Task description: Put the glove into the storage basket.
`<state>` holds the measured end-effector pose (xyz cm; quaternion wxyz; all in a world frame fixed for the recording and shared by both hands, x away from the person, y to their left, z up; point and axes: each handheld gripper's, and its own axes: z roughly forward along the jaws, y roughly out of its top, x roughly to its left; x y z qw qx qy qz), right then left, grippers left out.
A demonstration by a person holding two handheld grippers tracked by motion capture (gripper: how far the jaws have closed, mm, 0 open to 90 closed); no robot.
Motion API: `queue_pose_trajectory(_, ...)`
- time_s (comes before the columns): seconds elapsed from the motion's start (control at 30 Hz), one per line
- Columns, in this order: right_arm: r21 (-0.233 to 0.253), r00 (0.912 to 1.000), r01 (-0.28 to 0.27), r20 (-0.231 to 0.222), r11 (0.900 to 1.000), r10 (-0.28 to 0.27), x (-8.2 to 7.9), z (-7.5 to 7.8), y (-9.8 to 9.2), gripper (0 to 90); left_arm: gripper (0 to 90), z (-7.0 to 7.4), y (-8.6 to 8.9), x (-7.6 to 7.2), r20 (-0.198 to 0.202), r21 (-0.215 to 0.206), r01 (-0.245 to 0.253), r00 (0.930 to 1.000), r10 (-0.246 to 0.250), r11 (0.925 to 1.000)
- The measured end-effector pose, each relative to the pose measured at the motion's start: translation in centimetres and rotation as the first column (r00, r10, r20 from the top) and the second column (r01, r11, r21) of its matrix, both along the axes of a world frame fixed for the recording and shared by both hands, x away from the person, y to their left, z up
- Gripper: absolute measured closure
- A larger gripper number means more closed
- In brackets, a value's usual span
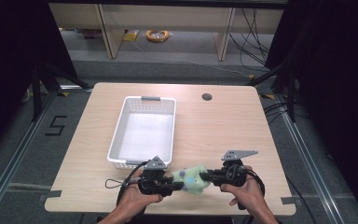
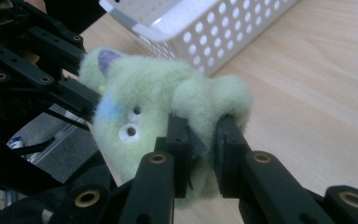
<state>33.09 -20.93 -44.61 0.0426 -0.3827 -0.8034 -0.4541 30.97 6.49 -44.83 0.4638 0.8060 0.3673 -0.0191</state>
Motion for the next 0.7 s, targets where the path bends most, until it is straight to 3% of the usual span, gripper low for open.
queue_pose_trajectory(0.1, -0.005, 0.9999, -0.008, 0.015, 1.0, 0.008, 0.3, 1.1, 0.6, 79.4, 73.0, 0.9, 0.7, 0.2, 0.003, -0.009, -0.012, 0.9999, 0.012, 0.9999)
queue_pose_trajectory(0.17, -0.008, 0.9977, -0.026, 0.062, 1.0, 0.026, 0.7, 1.7, 0.9, 79.5, 73.0, 1.6, 1.2, 0.4, 0.018, 0.001, -0.011, 0.9998, 0.011, 0.9999)
queue_pose_trajectory(0.27, -0.002, 0.998, -0.032, 0.055, 0.999, 0.032, 1.0, 2.9, 1.7, 79.5, 73.1, 2.8, 2.0, 0.6, 0.023, -0.01, -0.015, 0.9996, 0.015, 0.9998)
queue_pose_trajectory(0.47, -0.01, 0.9935, -0.052, 0.101, 0.999, 0.053, 2.5, 4.3, 3.5, 79.5, 73.1, 4.5, 3.8, 1.5, 0.023, 0.004, -0.041, 0.9989, 0.041, 0.9992)
queue_pose_trajectory(0.67, -0.016, 0.9932, -0.067, 0.094, 0.998, 0.068, 4.3, 5.4, 5.8, 79.5, 73.0, 5.1, 6.1, 3.0, 0.0, 0.009, -0.091, 0.9958, 0.091, 0.9958)
queue_pose_trajectory(0.7, -0.014, 0.9949, -0.066, 0.075, 0.998, 0.066, 4.7, 5.6, 6.3, 79.5, 73.0, 5.1, 6.3, 3.2, 0.005, 0.021, -0.101, 0.9949, 0.1, 0.9947)
